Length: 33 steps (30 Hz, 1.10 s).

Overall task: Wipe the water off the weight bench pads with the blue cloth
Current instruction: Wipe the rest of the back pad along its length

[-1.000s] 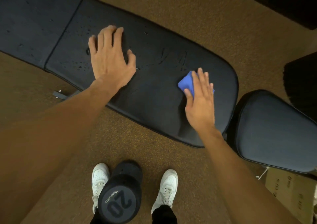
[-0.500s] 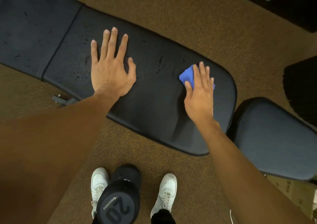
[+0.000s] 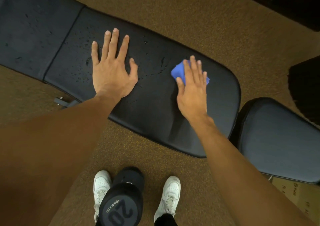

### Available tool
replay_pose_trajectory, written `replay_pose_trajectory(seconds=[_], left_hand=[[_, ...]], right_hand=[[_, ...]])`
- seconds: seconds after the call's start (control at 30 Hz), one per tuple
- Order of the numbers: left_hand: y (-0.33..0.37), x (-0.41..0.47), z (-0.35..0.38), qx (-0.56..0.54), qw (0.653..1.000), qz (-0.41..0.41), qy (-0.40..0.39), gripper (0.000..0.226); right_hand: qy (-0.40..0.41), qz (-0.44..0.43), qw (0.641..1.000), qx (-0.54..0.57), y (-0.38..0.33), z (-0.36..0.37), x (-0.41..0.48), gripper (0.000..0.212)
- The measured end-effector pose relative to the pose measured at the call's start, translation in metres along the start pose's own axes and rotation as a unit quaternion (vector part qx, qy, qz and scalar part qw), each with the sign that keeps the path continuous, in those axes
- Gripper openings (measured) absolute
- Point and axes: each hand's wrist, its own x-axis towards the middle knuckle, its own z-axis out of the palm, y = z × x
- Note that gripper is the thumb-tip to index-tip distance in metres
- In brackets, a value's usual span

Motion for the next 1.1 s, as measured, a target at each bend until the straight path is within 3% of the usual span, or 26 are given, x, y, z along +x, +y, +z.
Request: replay_pose_trajectory(seconds=[0.13, 0.33, 0.53, 0.63, 0.7, 0.77, 0.97, 1.1], left_hand=[[0.0, 0.0, 0.0, -0.005, 1.0, -0.001, 0.001, 0.068], [0.001, 0.0, 0.0, -0.005, 1.0, -0.002, 0.003, 0.068], [0.0, 0.0, -0.001, -0.011, 1.0, 0.001, 0.009, 0.067], [0.0, 0.0, 0.0, -0.011, 1.0, 0.002, 0.01, 0.067], [0.0, 0.0, 0.0, -0.009, 1.0, 0.003, 0.011, 0.067], [-0.001, 0.0, 0.001, -0.01, 1.0, 0.003, 0.011, 0.067], [0.0, 0.001, 0.0, -0.012, 1.0, 0.002, 0.01, 0.068], [-0.001, 0.0, 0.001, -0.011, 1.0, 0.003, 0.016, 0.067]], right_hand=[[-0.072, -0.115, 0.99, -0.03, 0.011, -0.011, -0.036, 0.057], [0.005, 0.032, 0.999, -0.024, 0.015, -0.009, 0.013, 0.055], [-0.071, -0.131, 0.988, -0.031, 0.011, -0.013, -0.023, 0.056], [-0.041, -0.071, 0.996, -0.026, 0.033, -0.02, -0.014, 0.055], [-0.001, 0.001, 1.0, -0.02, 0.028, -0.015, 0.008, 0.054], [0.011, 0.02, 1.0, -0.019, 0.011, -0.006, 0.021, 0.055], [-0.061, -0.138, 0.988, -0.033, 0.025, -0.019, -0.01, 0.055], [-0.005, -0.014, 1.0, -0.015, 0.032, -0.019, 0.024, 0.054]])
